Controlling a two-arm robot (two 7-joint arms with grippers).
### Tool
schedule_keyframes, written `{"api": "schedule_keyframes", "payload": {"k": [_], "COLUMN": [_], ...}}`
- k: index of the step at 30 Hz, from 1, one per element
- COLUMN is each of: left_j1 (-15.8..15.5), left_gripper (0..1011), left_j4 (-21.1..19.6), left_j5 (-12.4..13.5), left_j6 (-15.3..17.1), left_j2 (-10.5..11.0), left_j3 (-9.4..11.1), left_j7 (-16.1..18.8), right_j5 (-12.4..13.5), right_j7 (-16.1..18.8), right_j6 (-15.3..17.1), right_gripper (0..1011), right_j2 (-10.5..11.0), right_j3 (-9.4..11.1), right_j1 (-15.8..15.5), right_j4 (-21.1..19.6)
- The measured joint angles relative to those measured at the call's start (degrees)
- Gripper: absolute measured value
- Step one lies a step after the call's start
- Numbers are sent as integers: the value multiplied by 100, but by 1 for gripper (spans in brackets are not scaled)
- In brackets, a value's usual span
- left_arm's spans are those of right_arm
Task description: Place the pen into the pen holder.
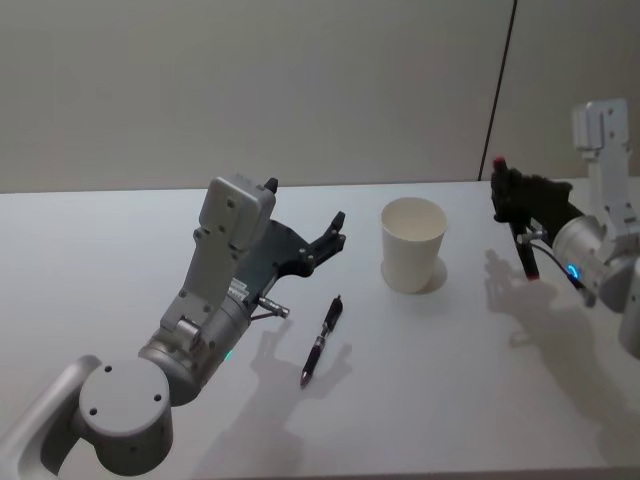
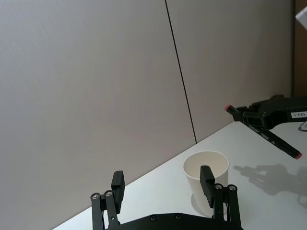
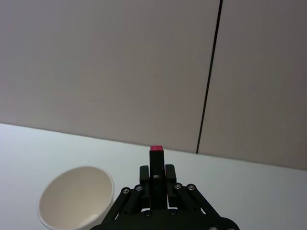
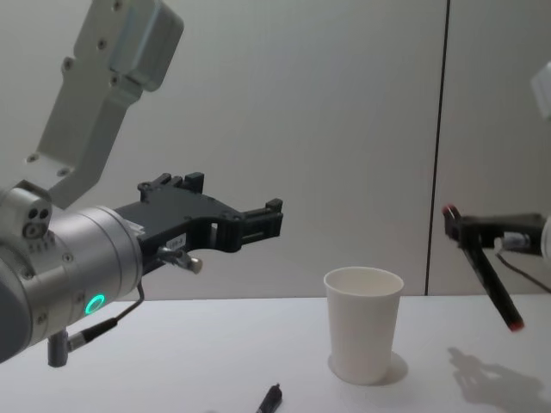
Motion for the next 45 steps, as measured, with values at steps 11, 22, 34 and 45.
{"api": "schedule_keyframes", "payload": {"k": [11,22,34,45], "left_j1": [0,0,0,0], "left_gripper": [1003,1003,1003,1003], "left_j4": [0,0,0,0], "left_j5": [0,0,0,0], "left_j6": [0,0,0,0], "left_j2": [0,0,0,0], "left_j3": [0,0,0,0], "left_j7": [0,0,0,0], "right_j5": [32,190,381,492], "right_j7": [266,592,851,1034], "right_j6": [-1057,-2586,-4028,-5001], "right_gripper": [181,182,181,182], "right_j2": [-74,-352,-769,-1093], "right_j3": [-54,-204,-395,-518], "right_j1": [125,650,1501,2164], "right_j4": [213,1146,2838,4289]}}
